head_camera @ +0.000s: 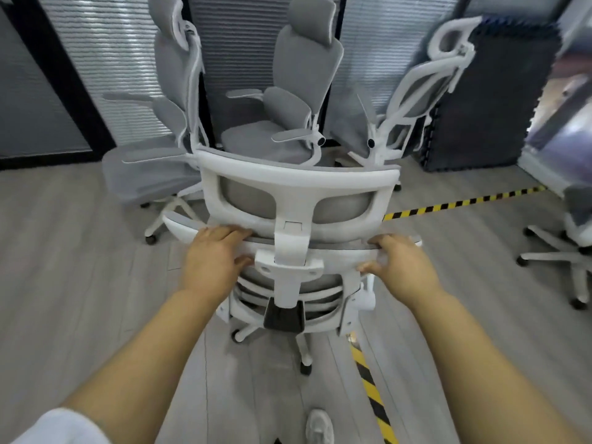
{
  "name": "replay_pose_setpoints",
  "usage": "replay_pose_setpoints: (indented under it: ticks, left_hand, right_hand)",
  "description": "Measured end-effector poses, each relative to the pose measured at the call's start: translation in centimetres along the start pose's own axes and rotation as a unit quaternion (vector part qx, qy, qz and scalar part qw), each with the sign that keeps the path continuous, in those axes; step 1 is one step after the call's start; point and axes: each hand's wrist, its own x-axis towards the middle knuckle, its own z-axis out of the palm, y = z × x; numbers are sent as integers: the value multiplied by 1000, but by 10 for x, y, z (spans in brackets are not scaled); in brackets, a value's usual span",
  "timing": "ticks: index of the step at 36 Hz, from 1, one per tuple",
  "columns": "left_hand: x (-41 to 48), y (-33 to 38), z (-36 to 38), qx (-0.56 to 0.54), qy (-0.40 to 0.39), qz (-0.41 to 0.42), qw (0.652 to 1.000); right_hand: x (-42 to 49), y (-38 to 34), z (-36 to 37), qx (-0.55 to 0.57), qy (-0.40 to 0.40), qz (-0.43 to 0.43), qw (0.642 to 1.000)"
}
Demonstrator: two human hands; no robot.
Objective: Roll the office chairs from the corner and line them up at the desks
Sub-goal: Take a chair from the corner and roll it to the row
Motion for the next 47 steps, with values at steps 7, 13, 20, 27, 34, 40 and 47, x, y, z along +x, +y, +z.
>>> replay_pose_setpoints:
  ticks: [7,13,20,27,34,40,47]
  left_hand:
    - [-22,1,-8,-49,-23,55,997]
    - [-41,26,-10,-93,-33,101,990]
    - [-53,72,1,-99,-43,153,982]
    - [-55,141,21,-109,-69,178,975]
    - [-68,231,47,-133,-82,203,967]
    - [-78,312,76,-151,-106,237,954]
    - [-89,414,97,-172,-120,299,931]
  right_hand:
    - [-73,2,6,43,48,71,995]
    - [-123,21,2,52,69,115,990]
    - [-167,58,-13,43,98,156,982]
    - [-208,109,-41,40,125,185,974]
    - [-250,184,-75,45,147,210,966]
    - [-291,251,-107,25,161,242,957]
    - [-341,315,-139,34,195,309,930]
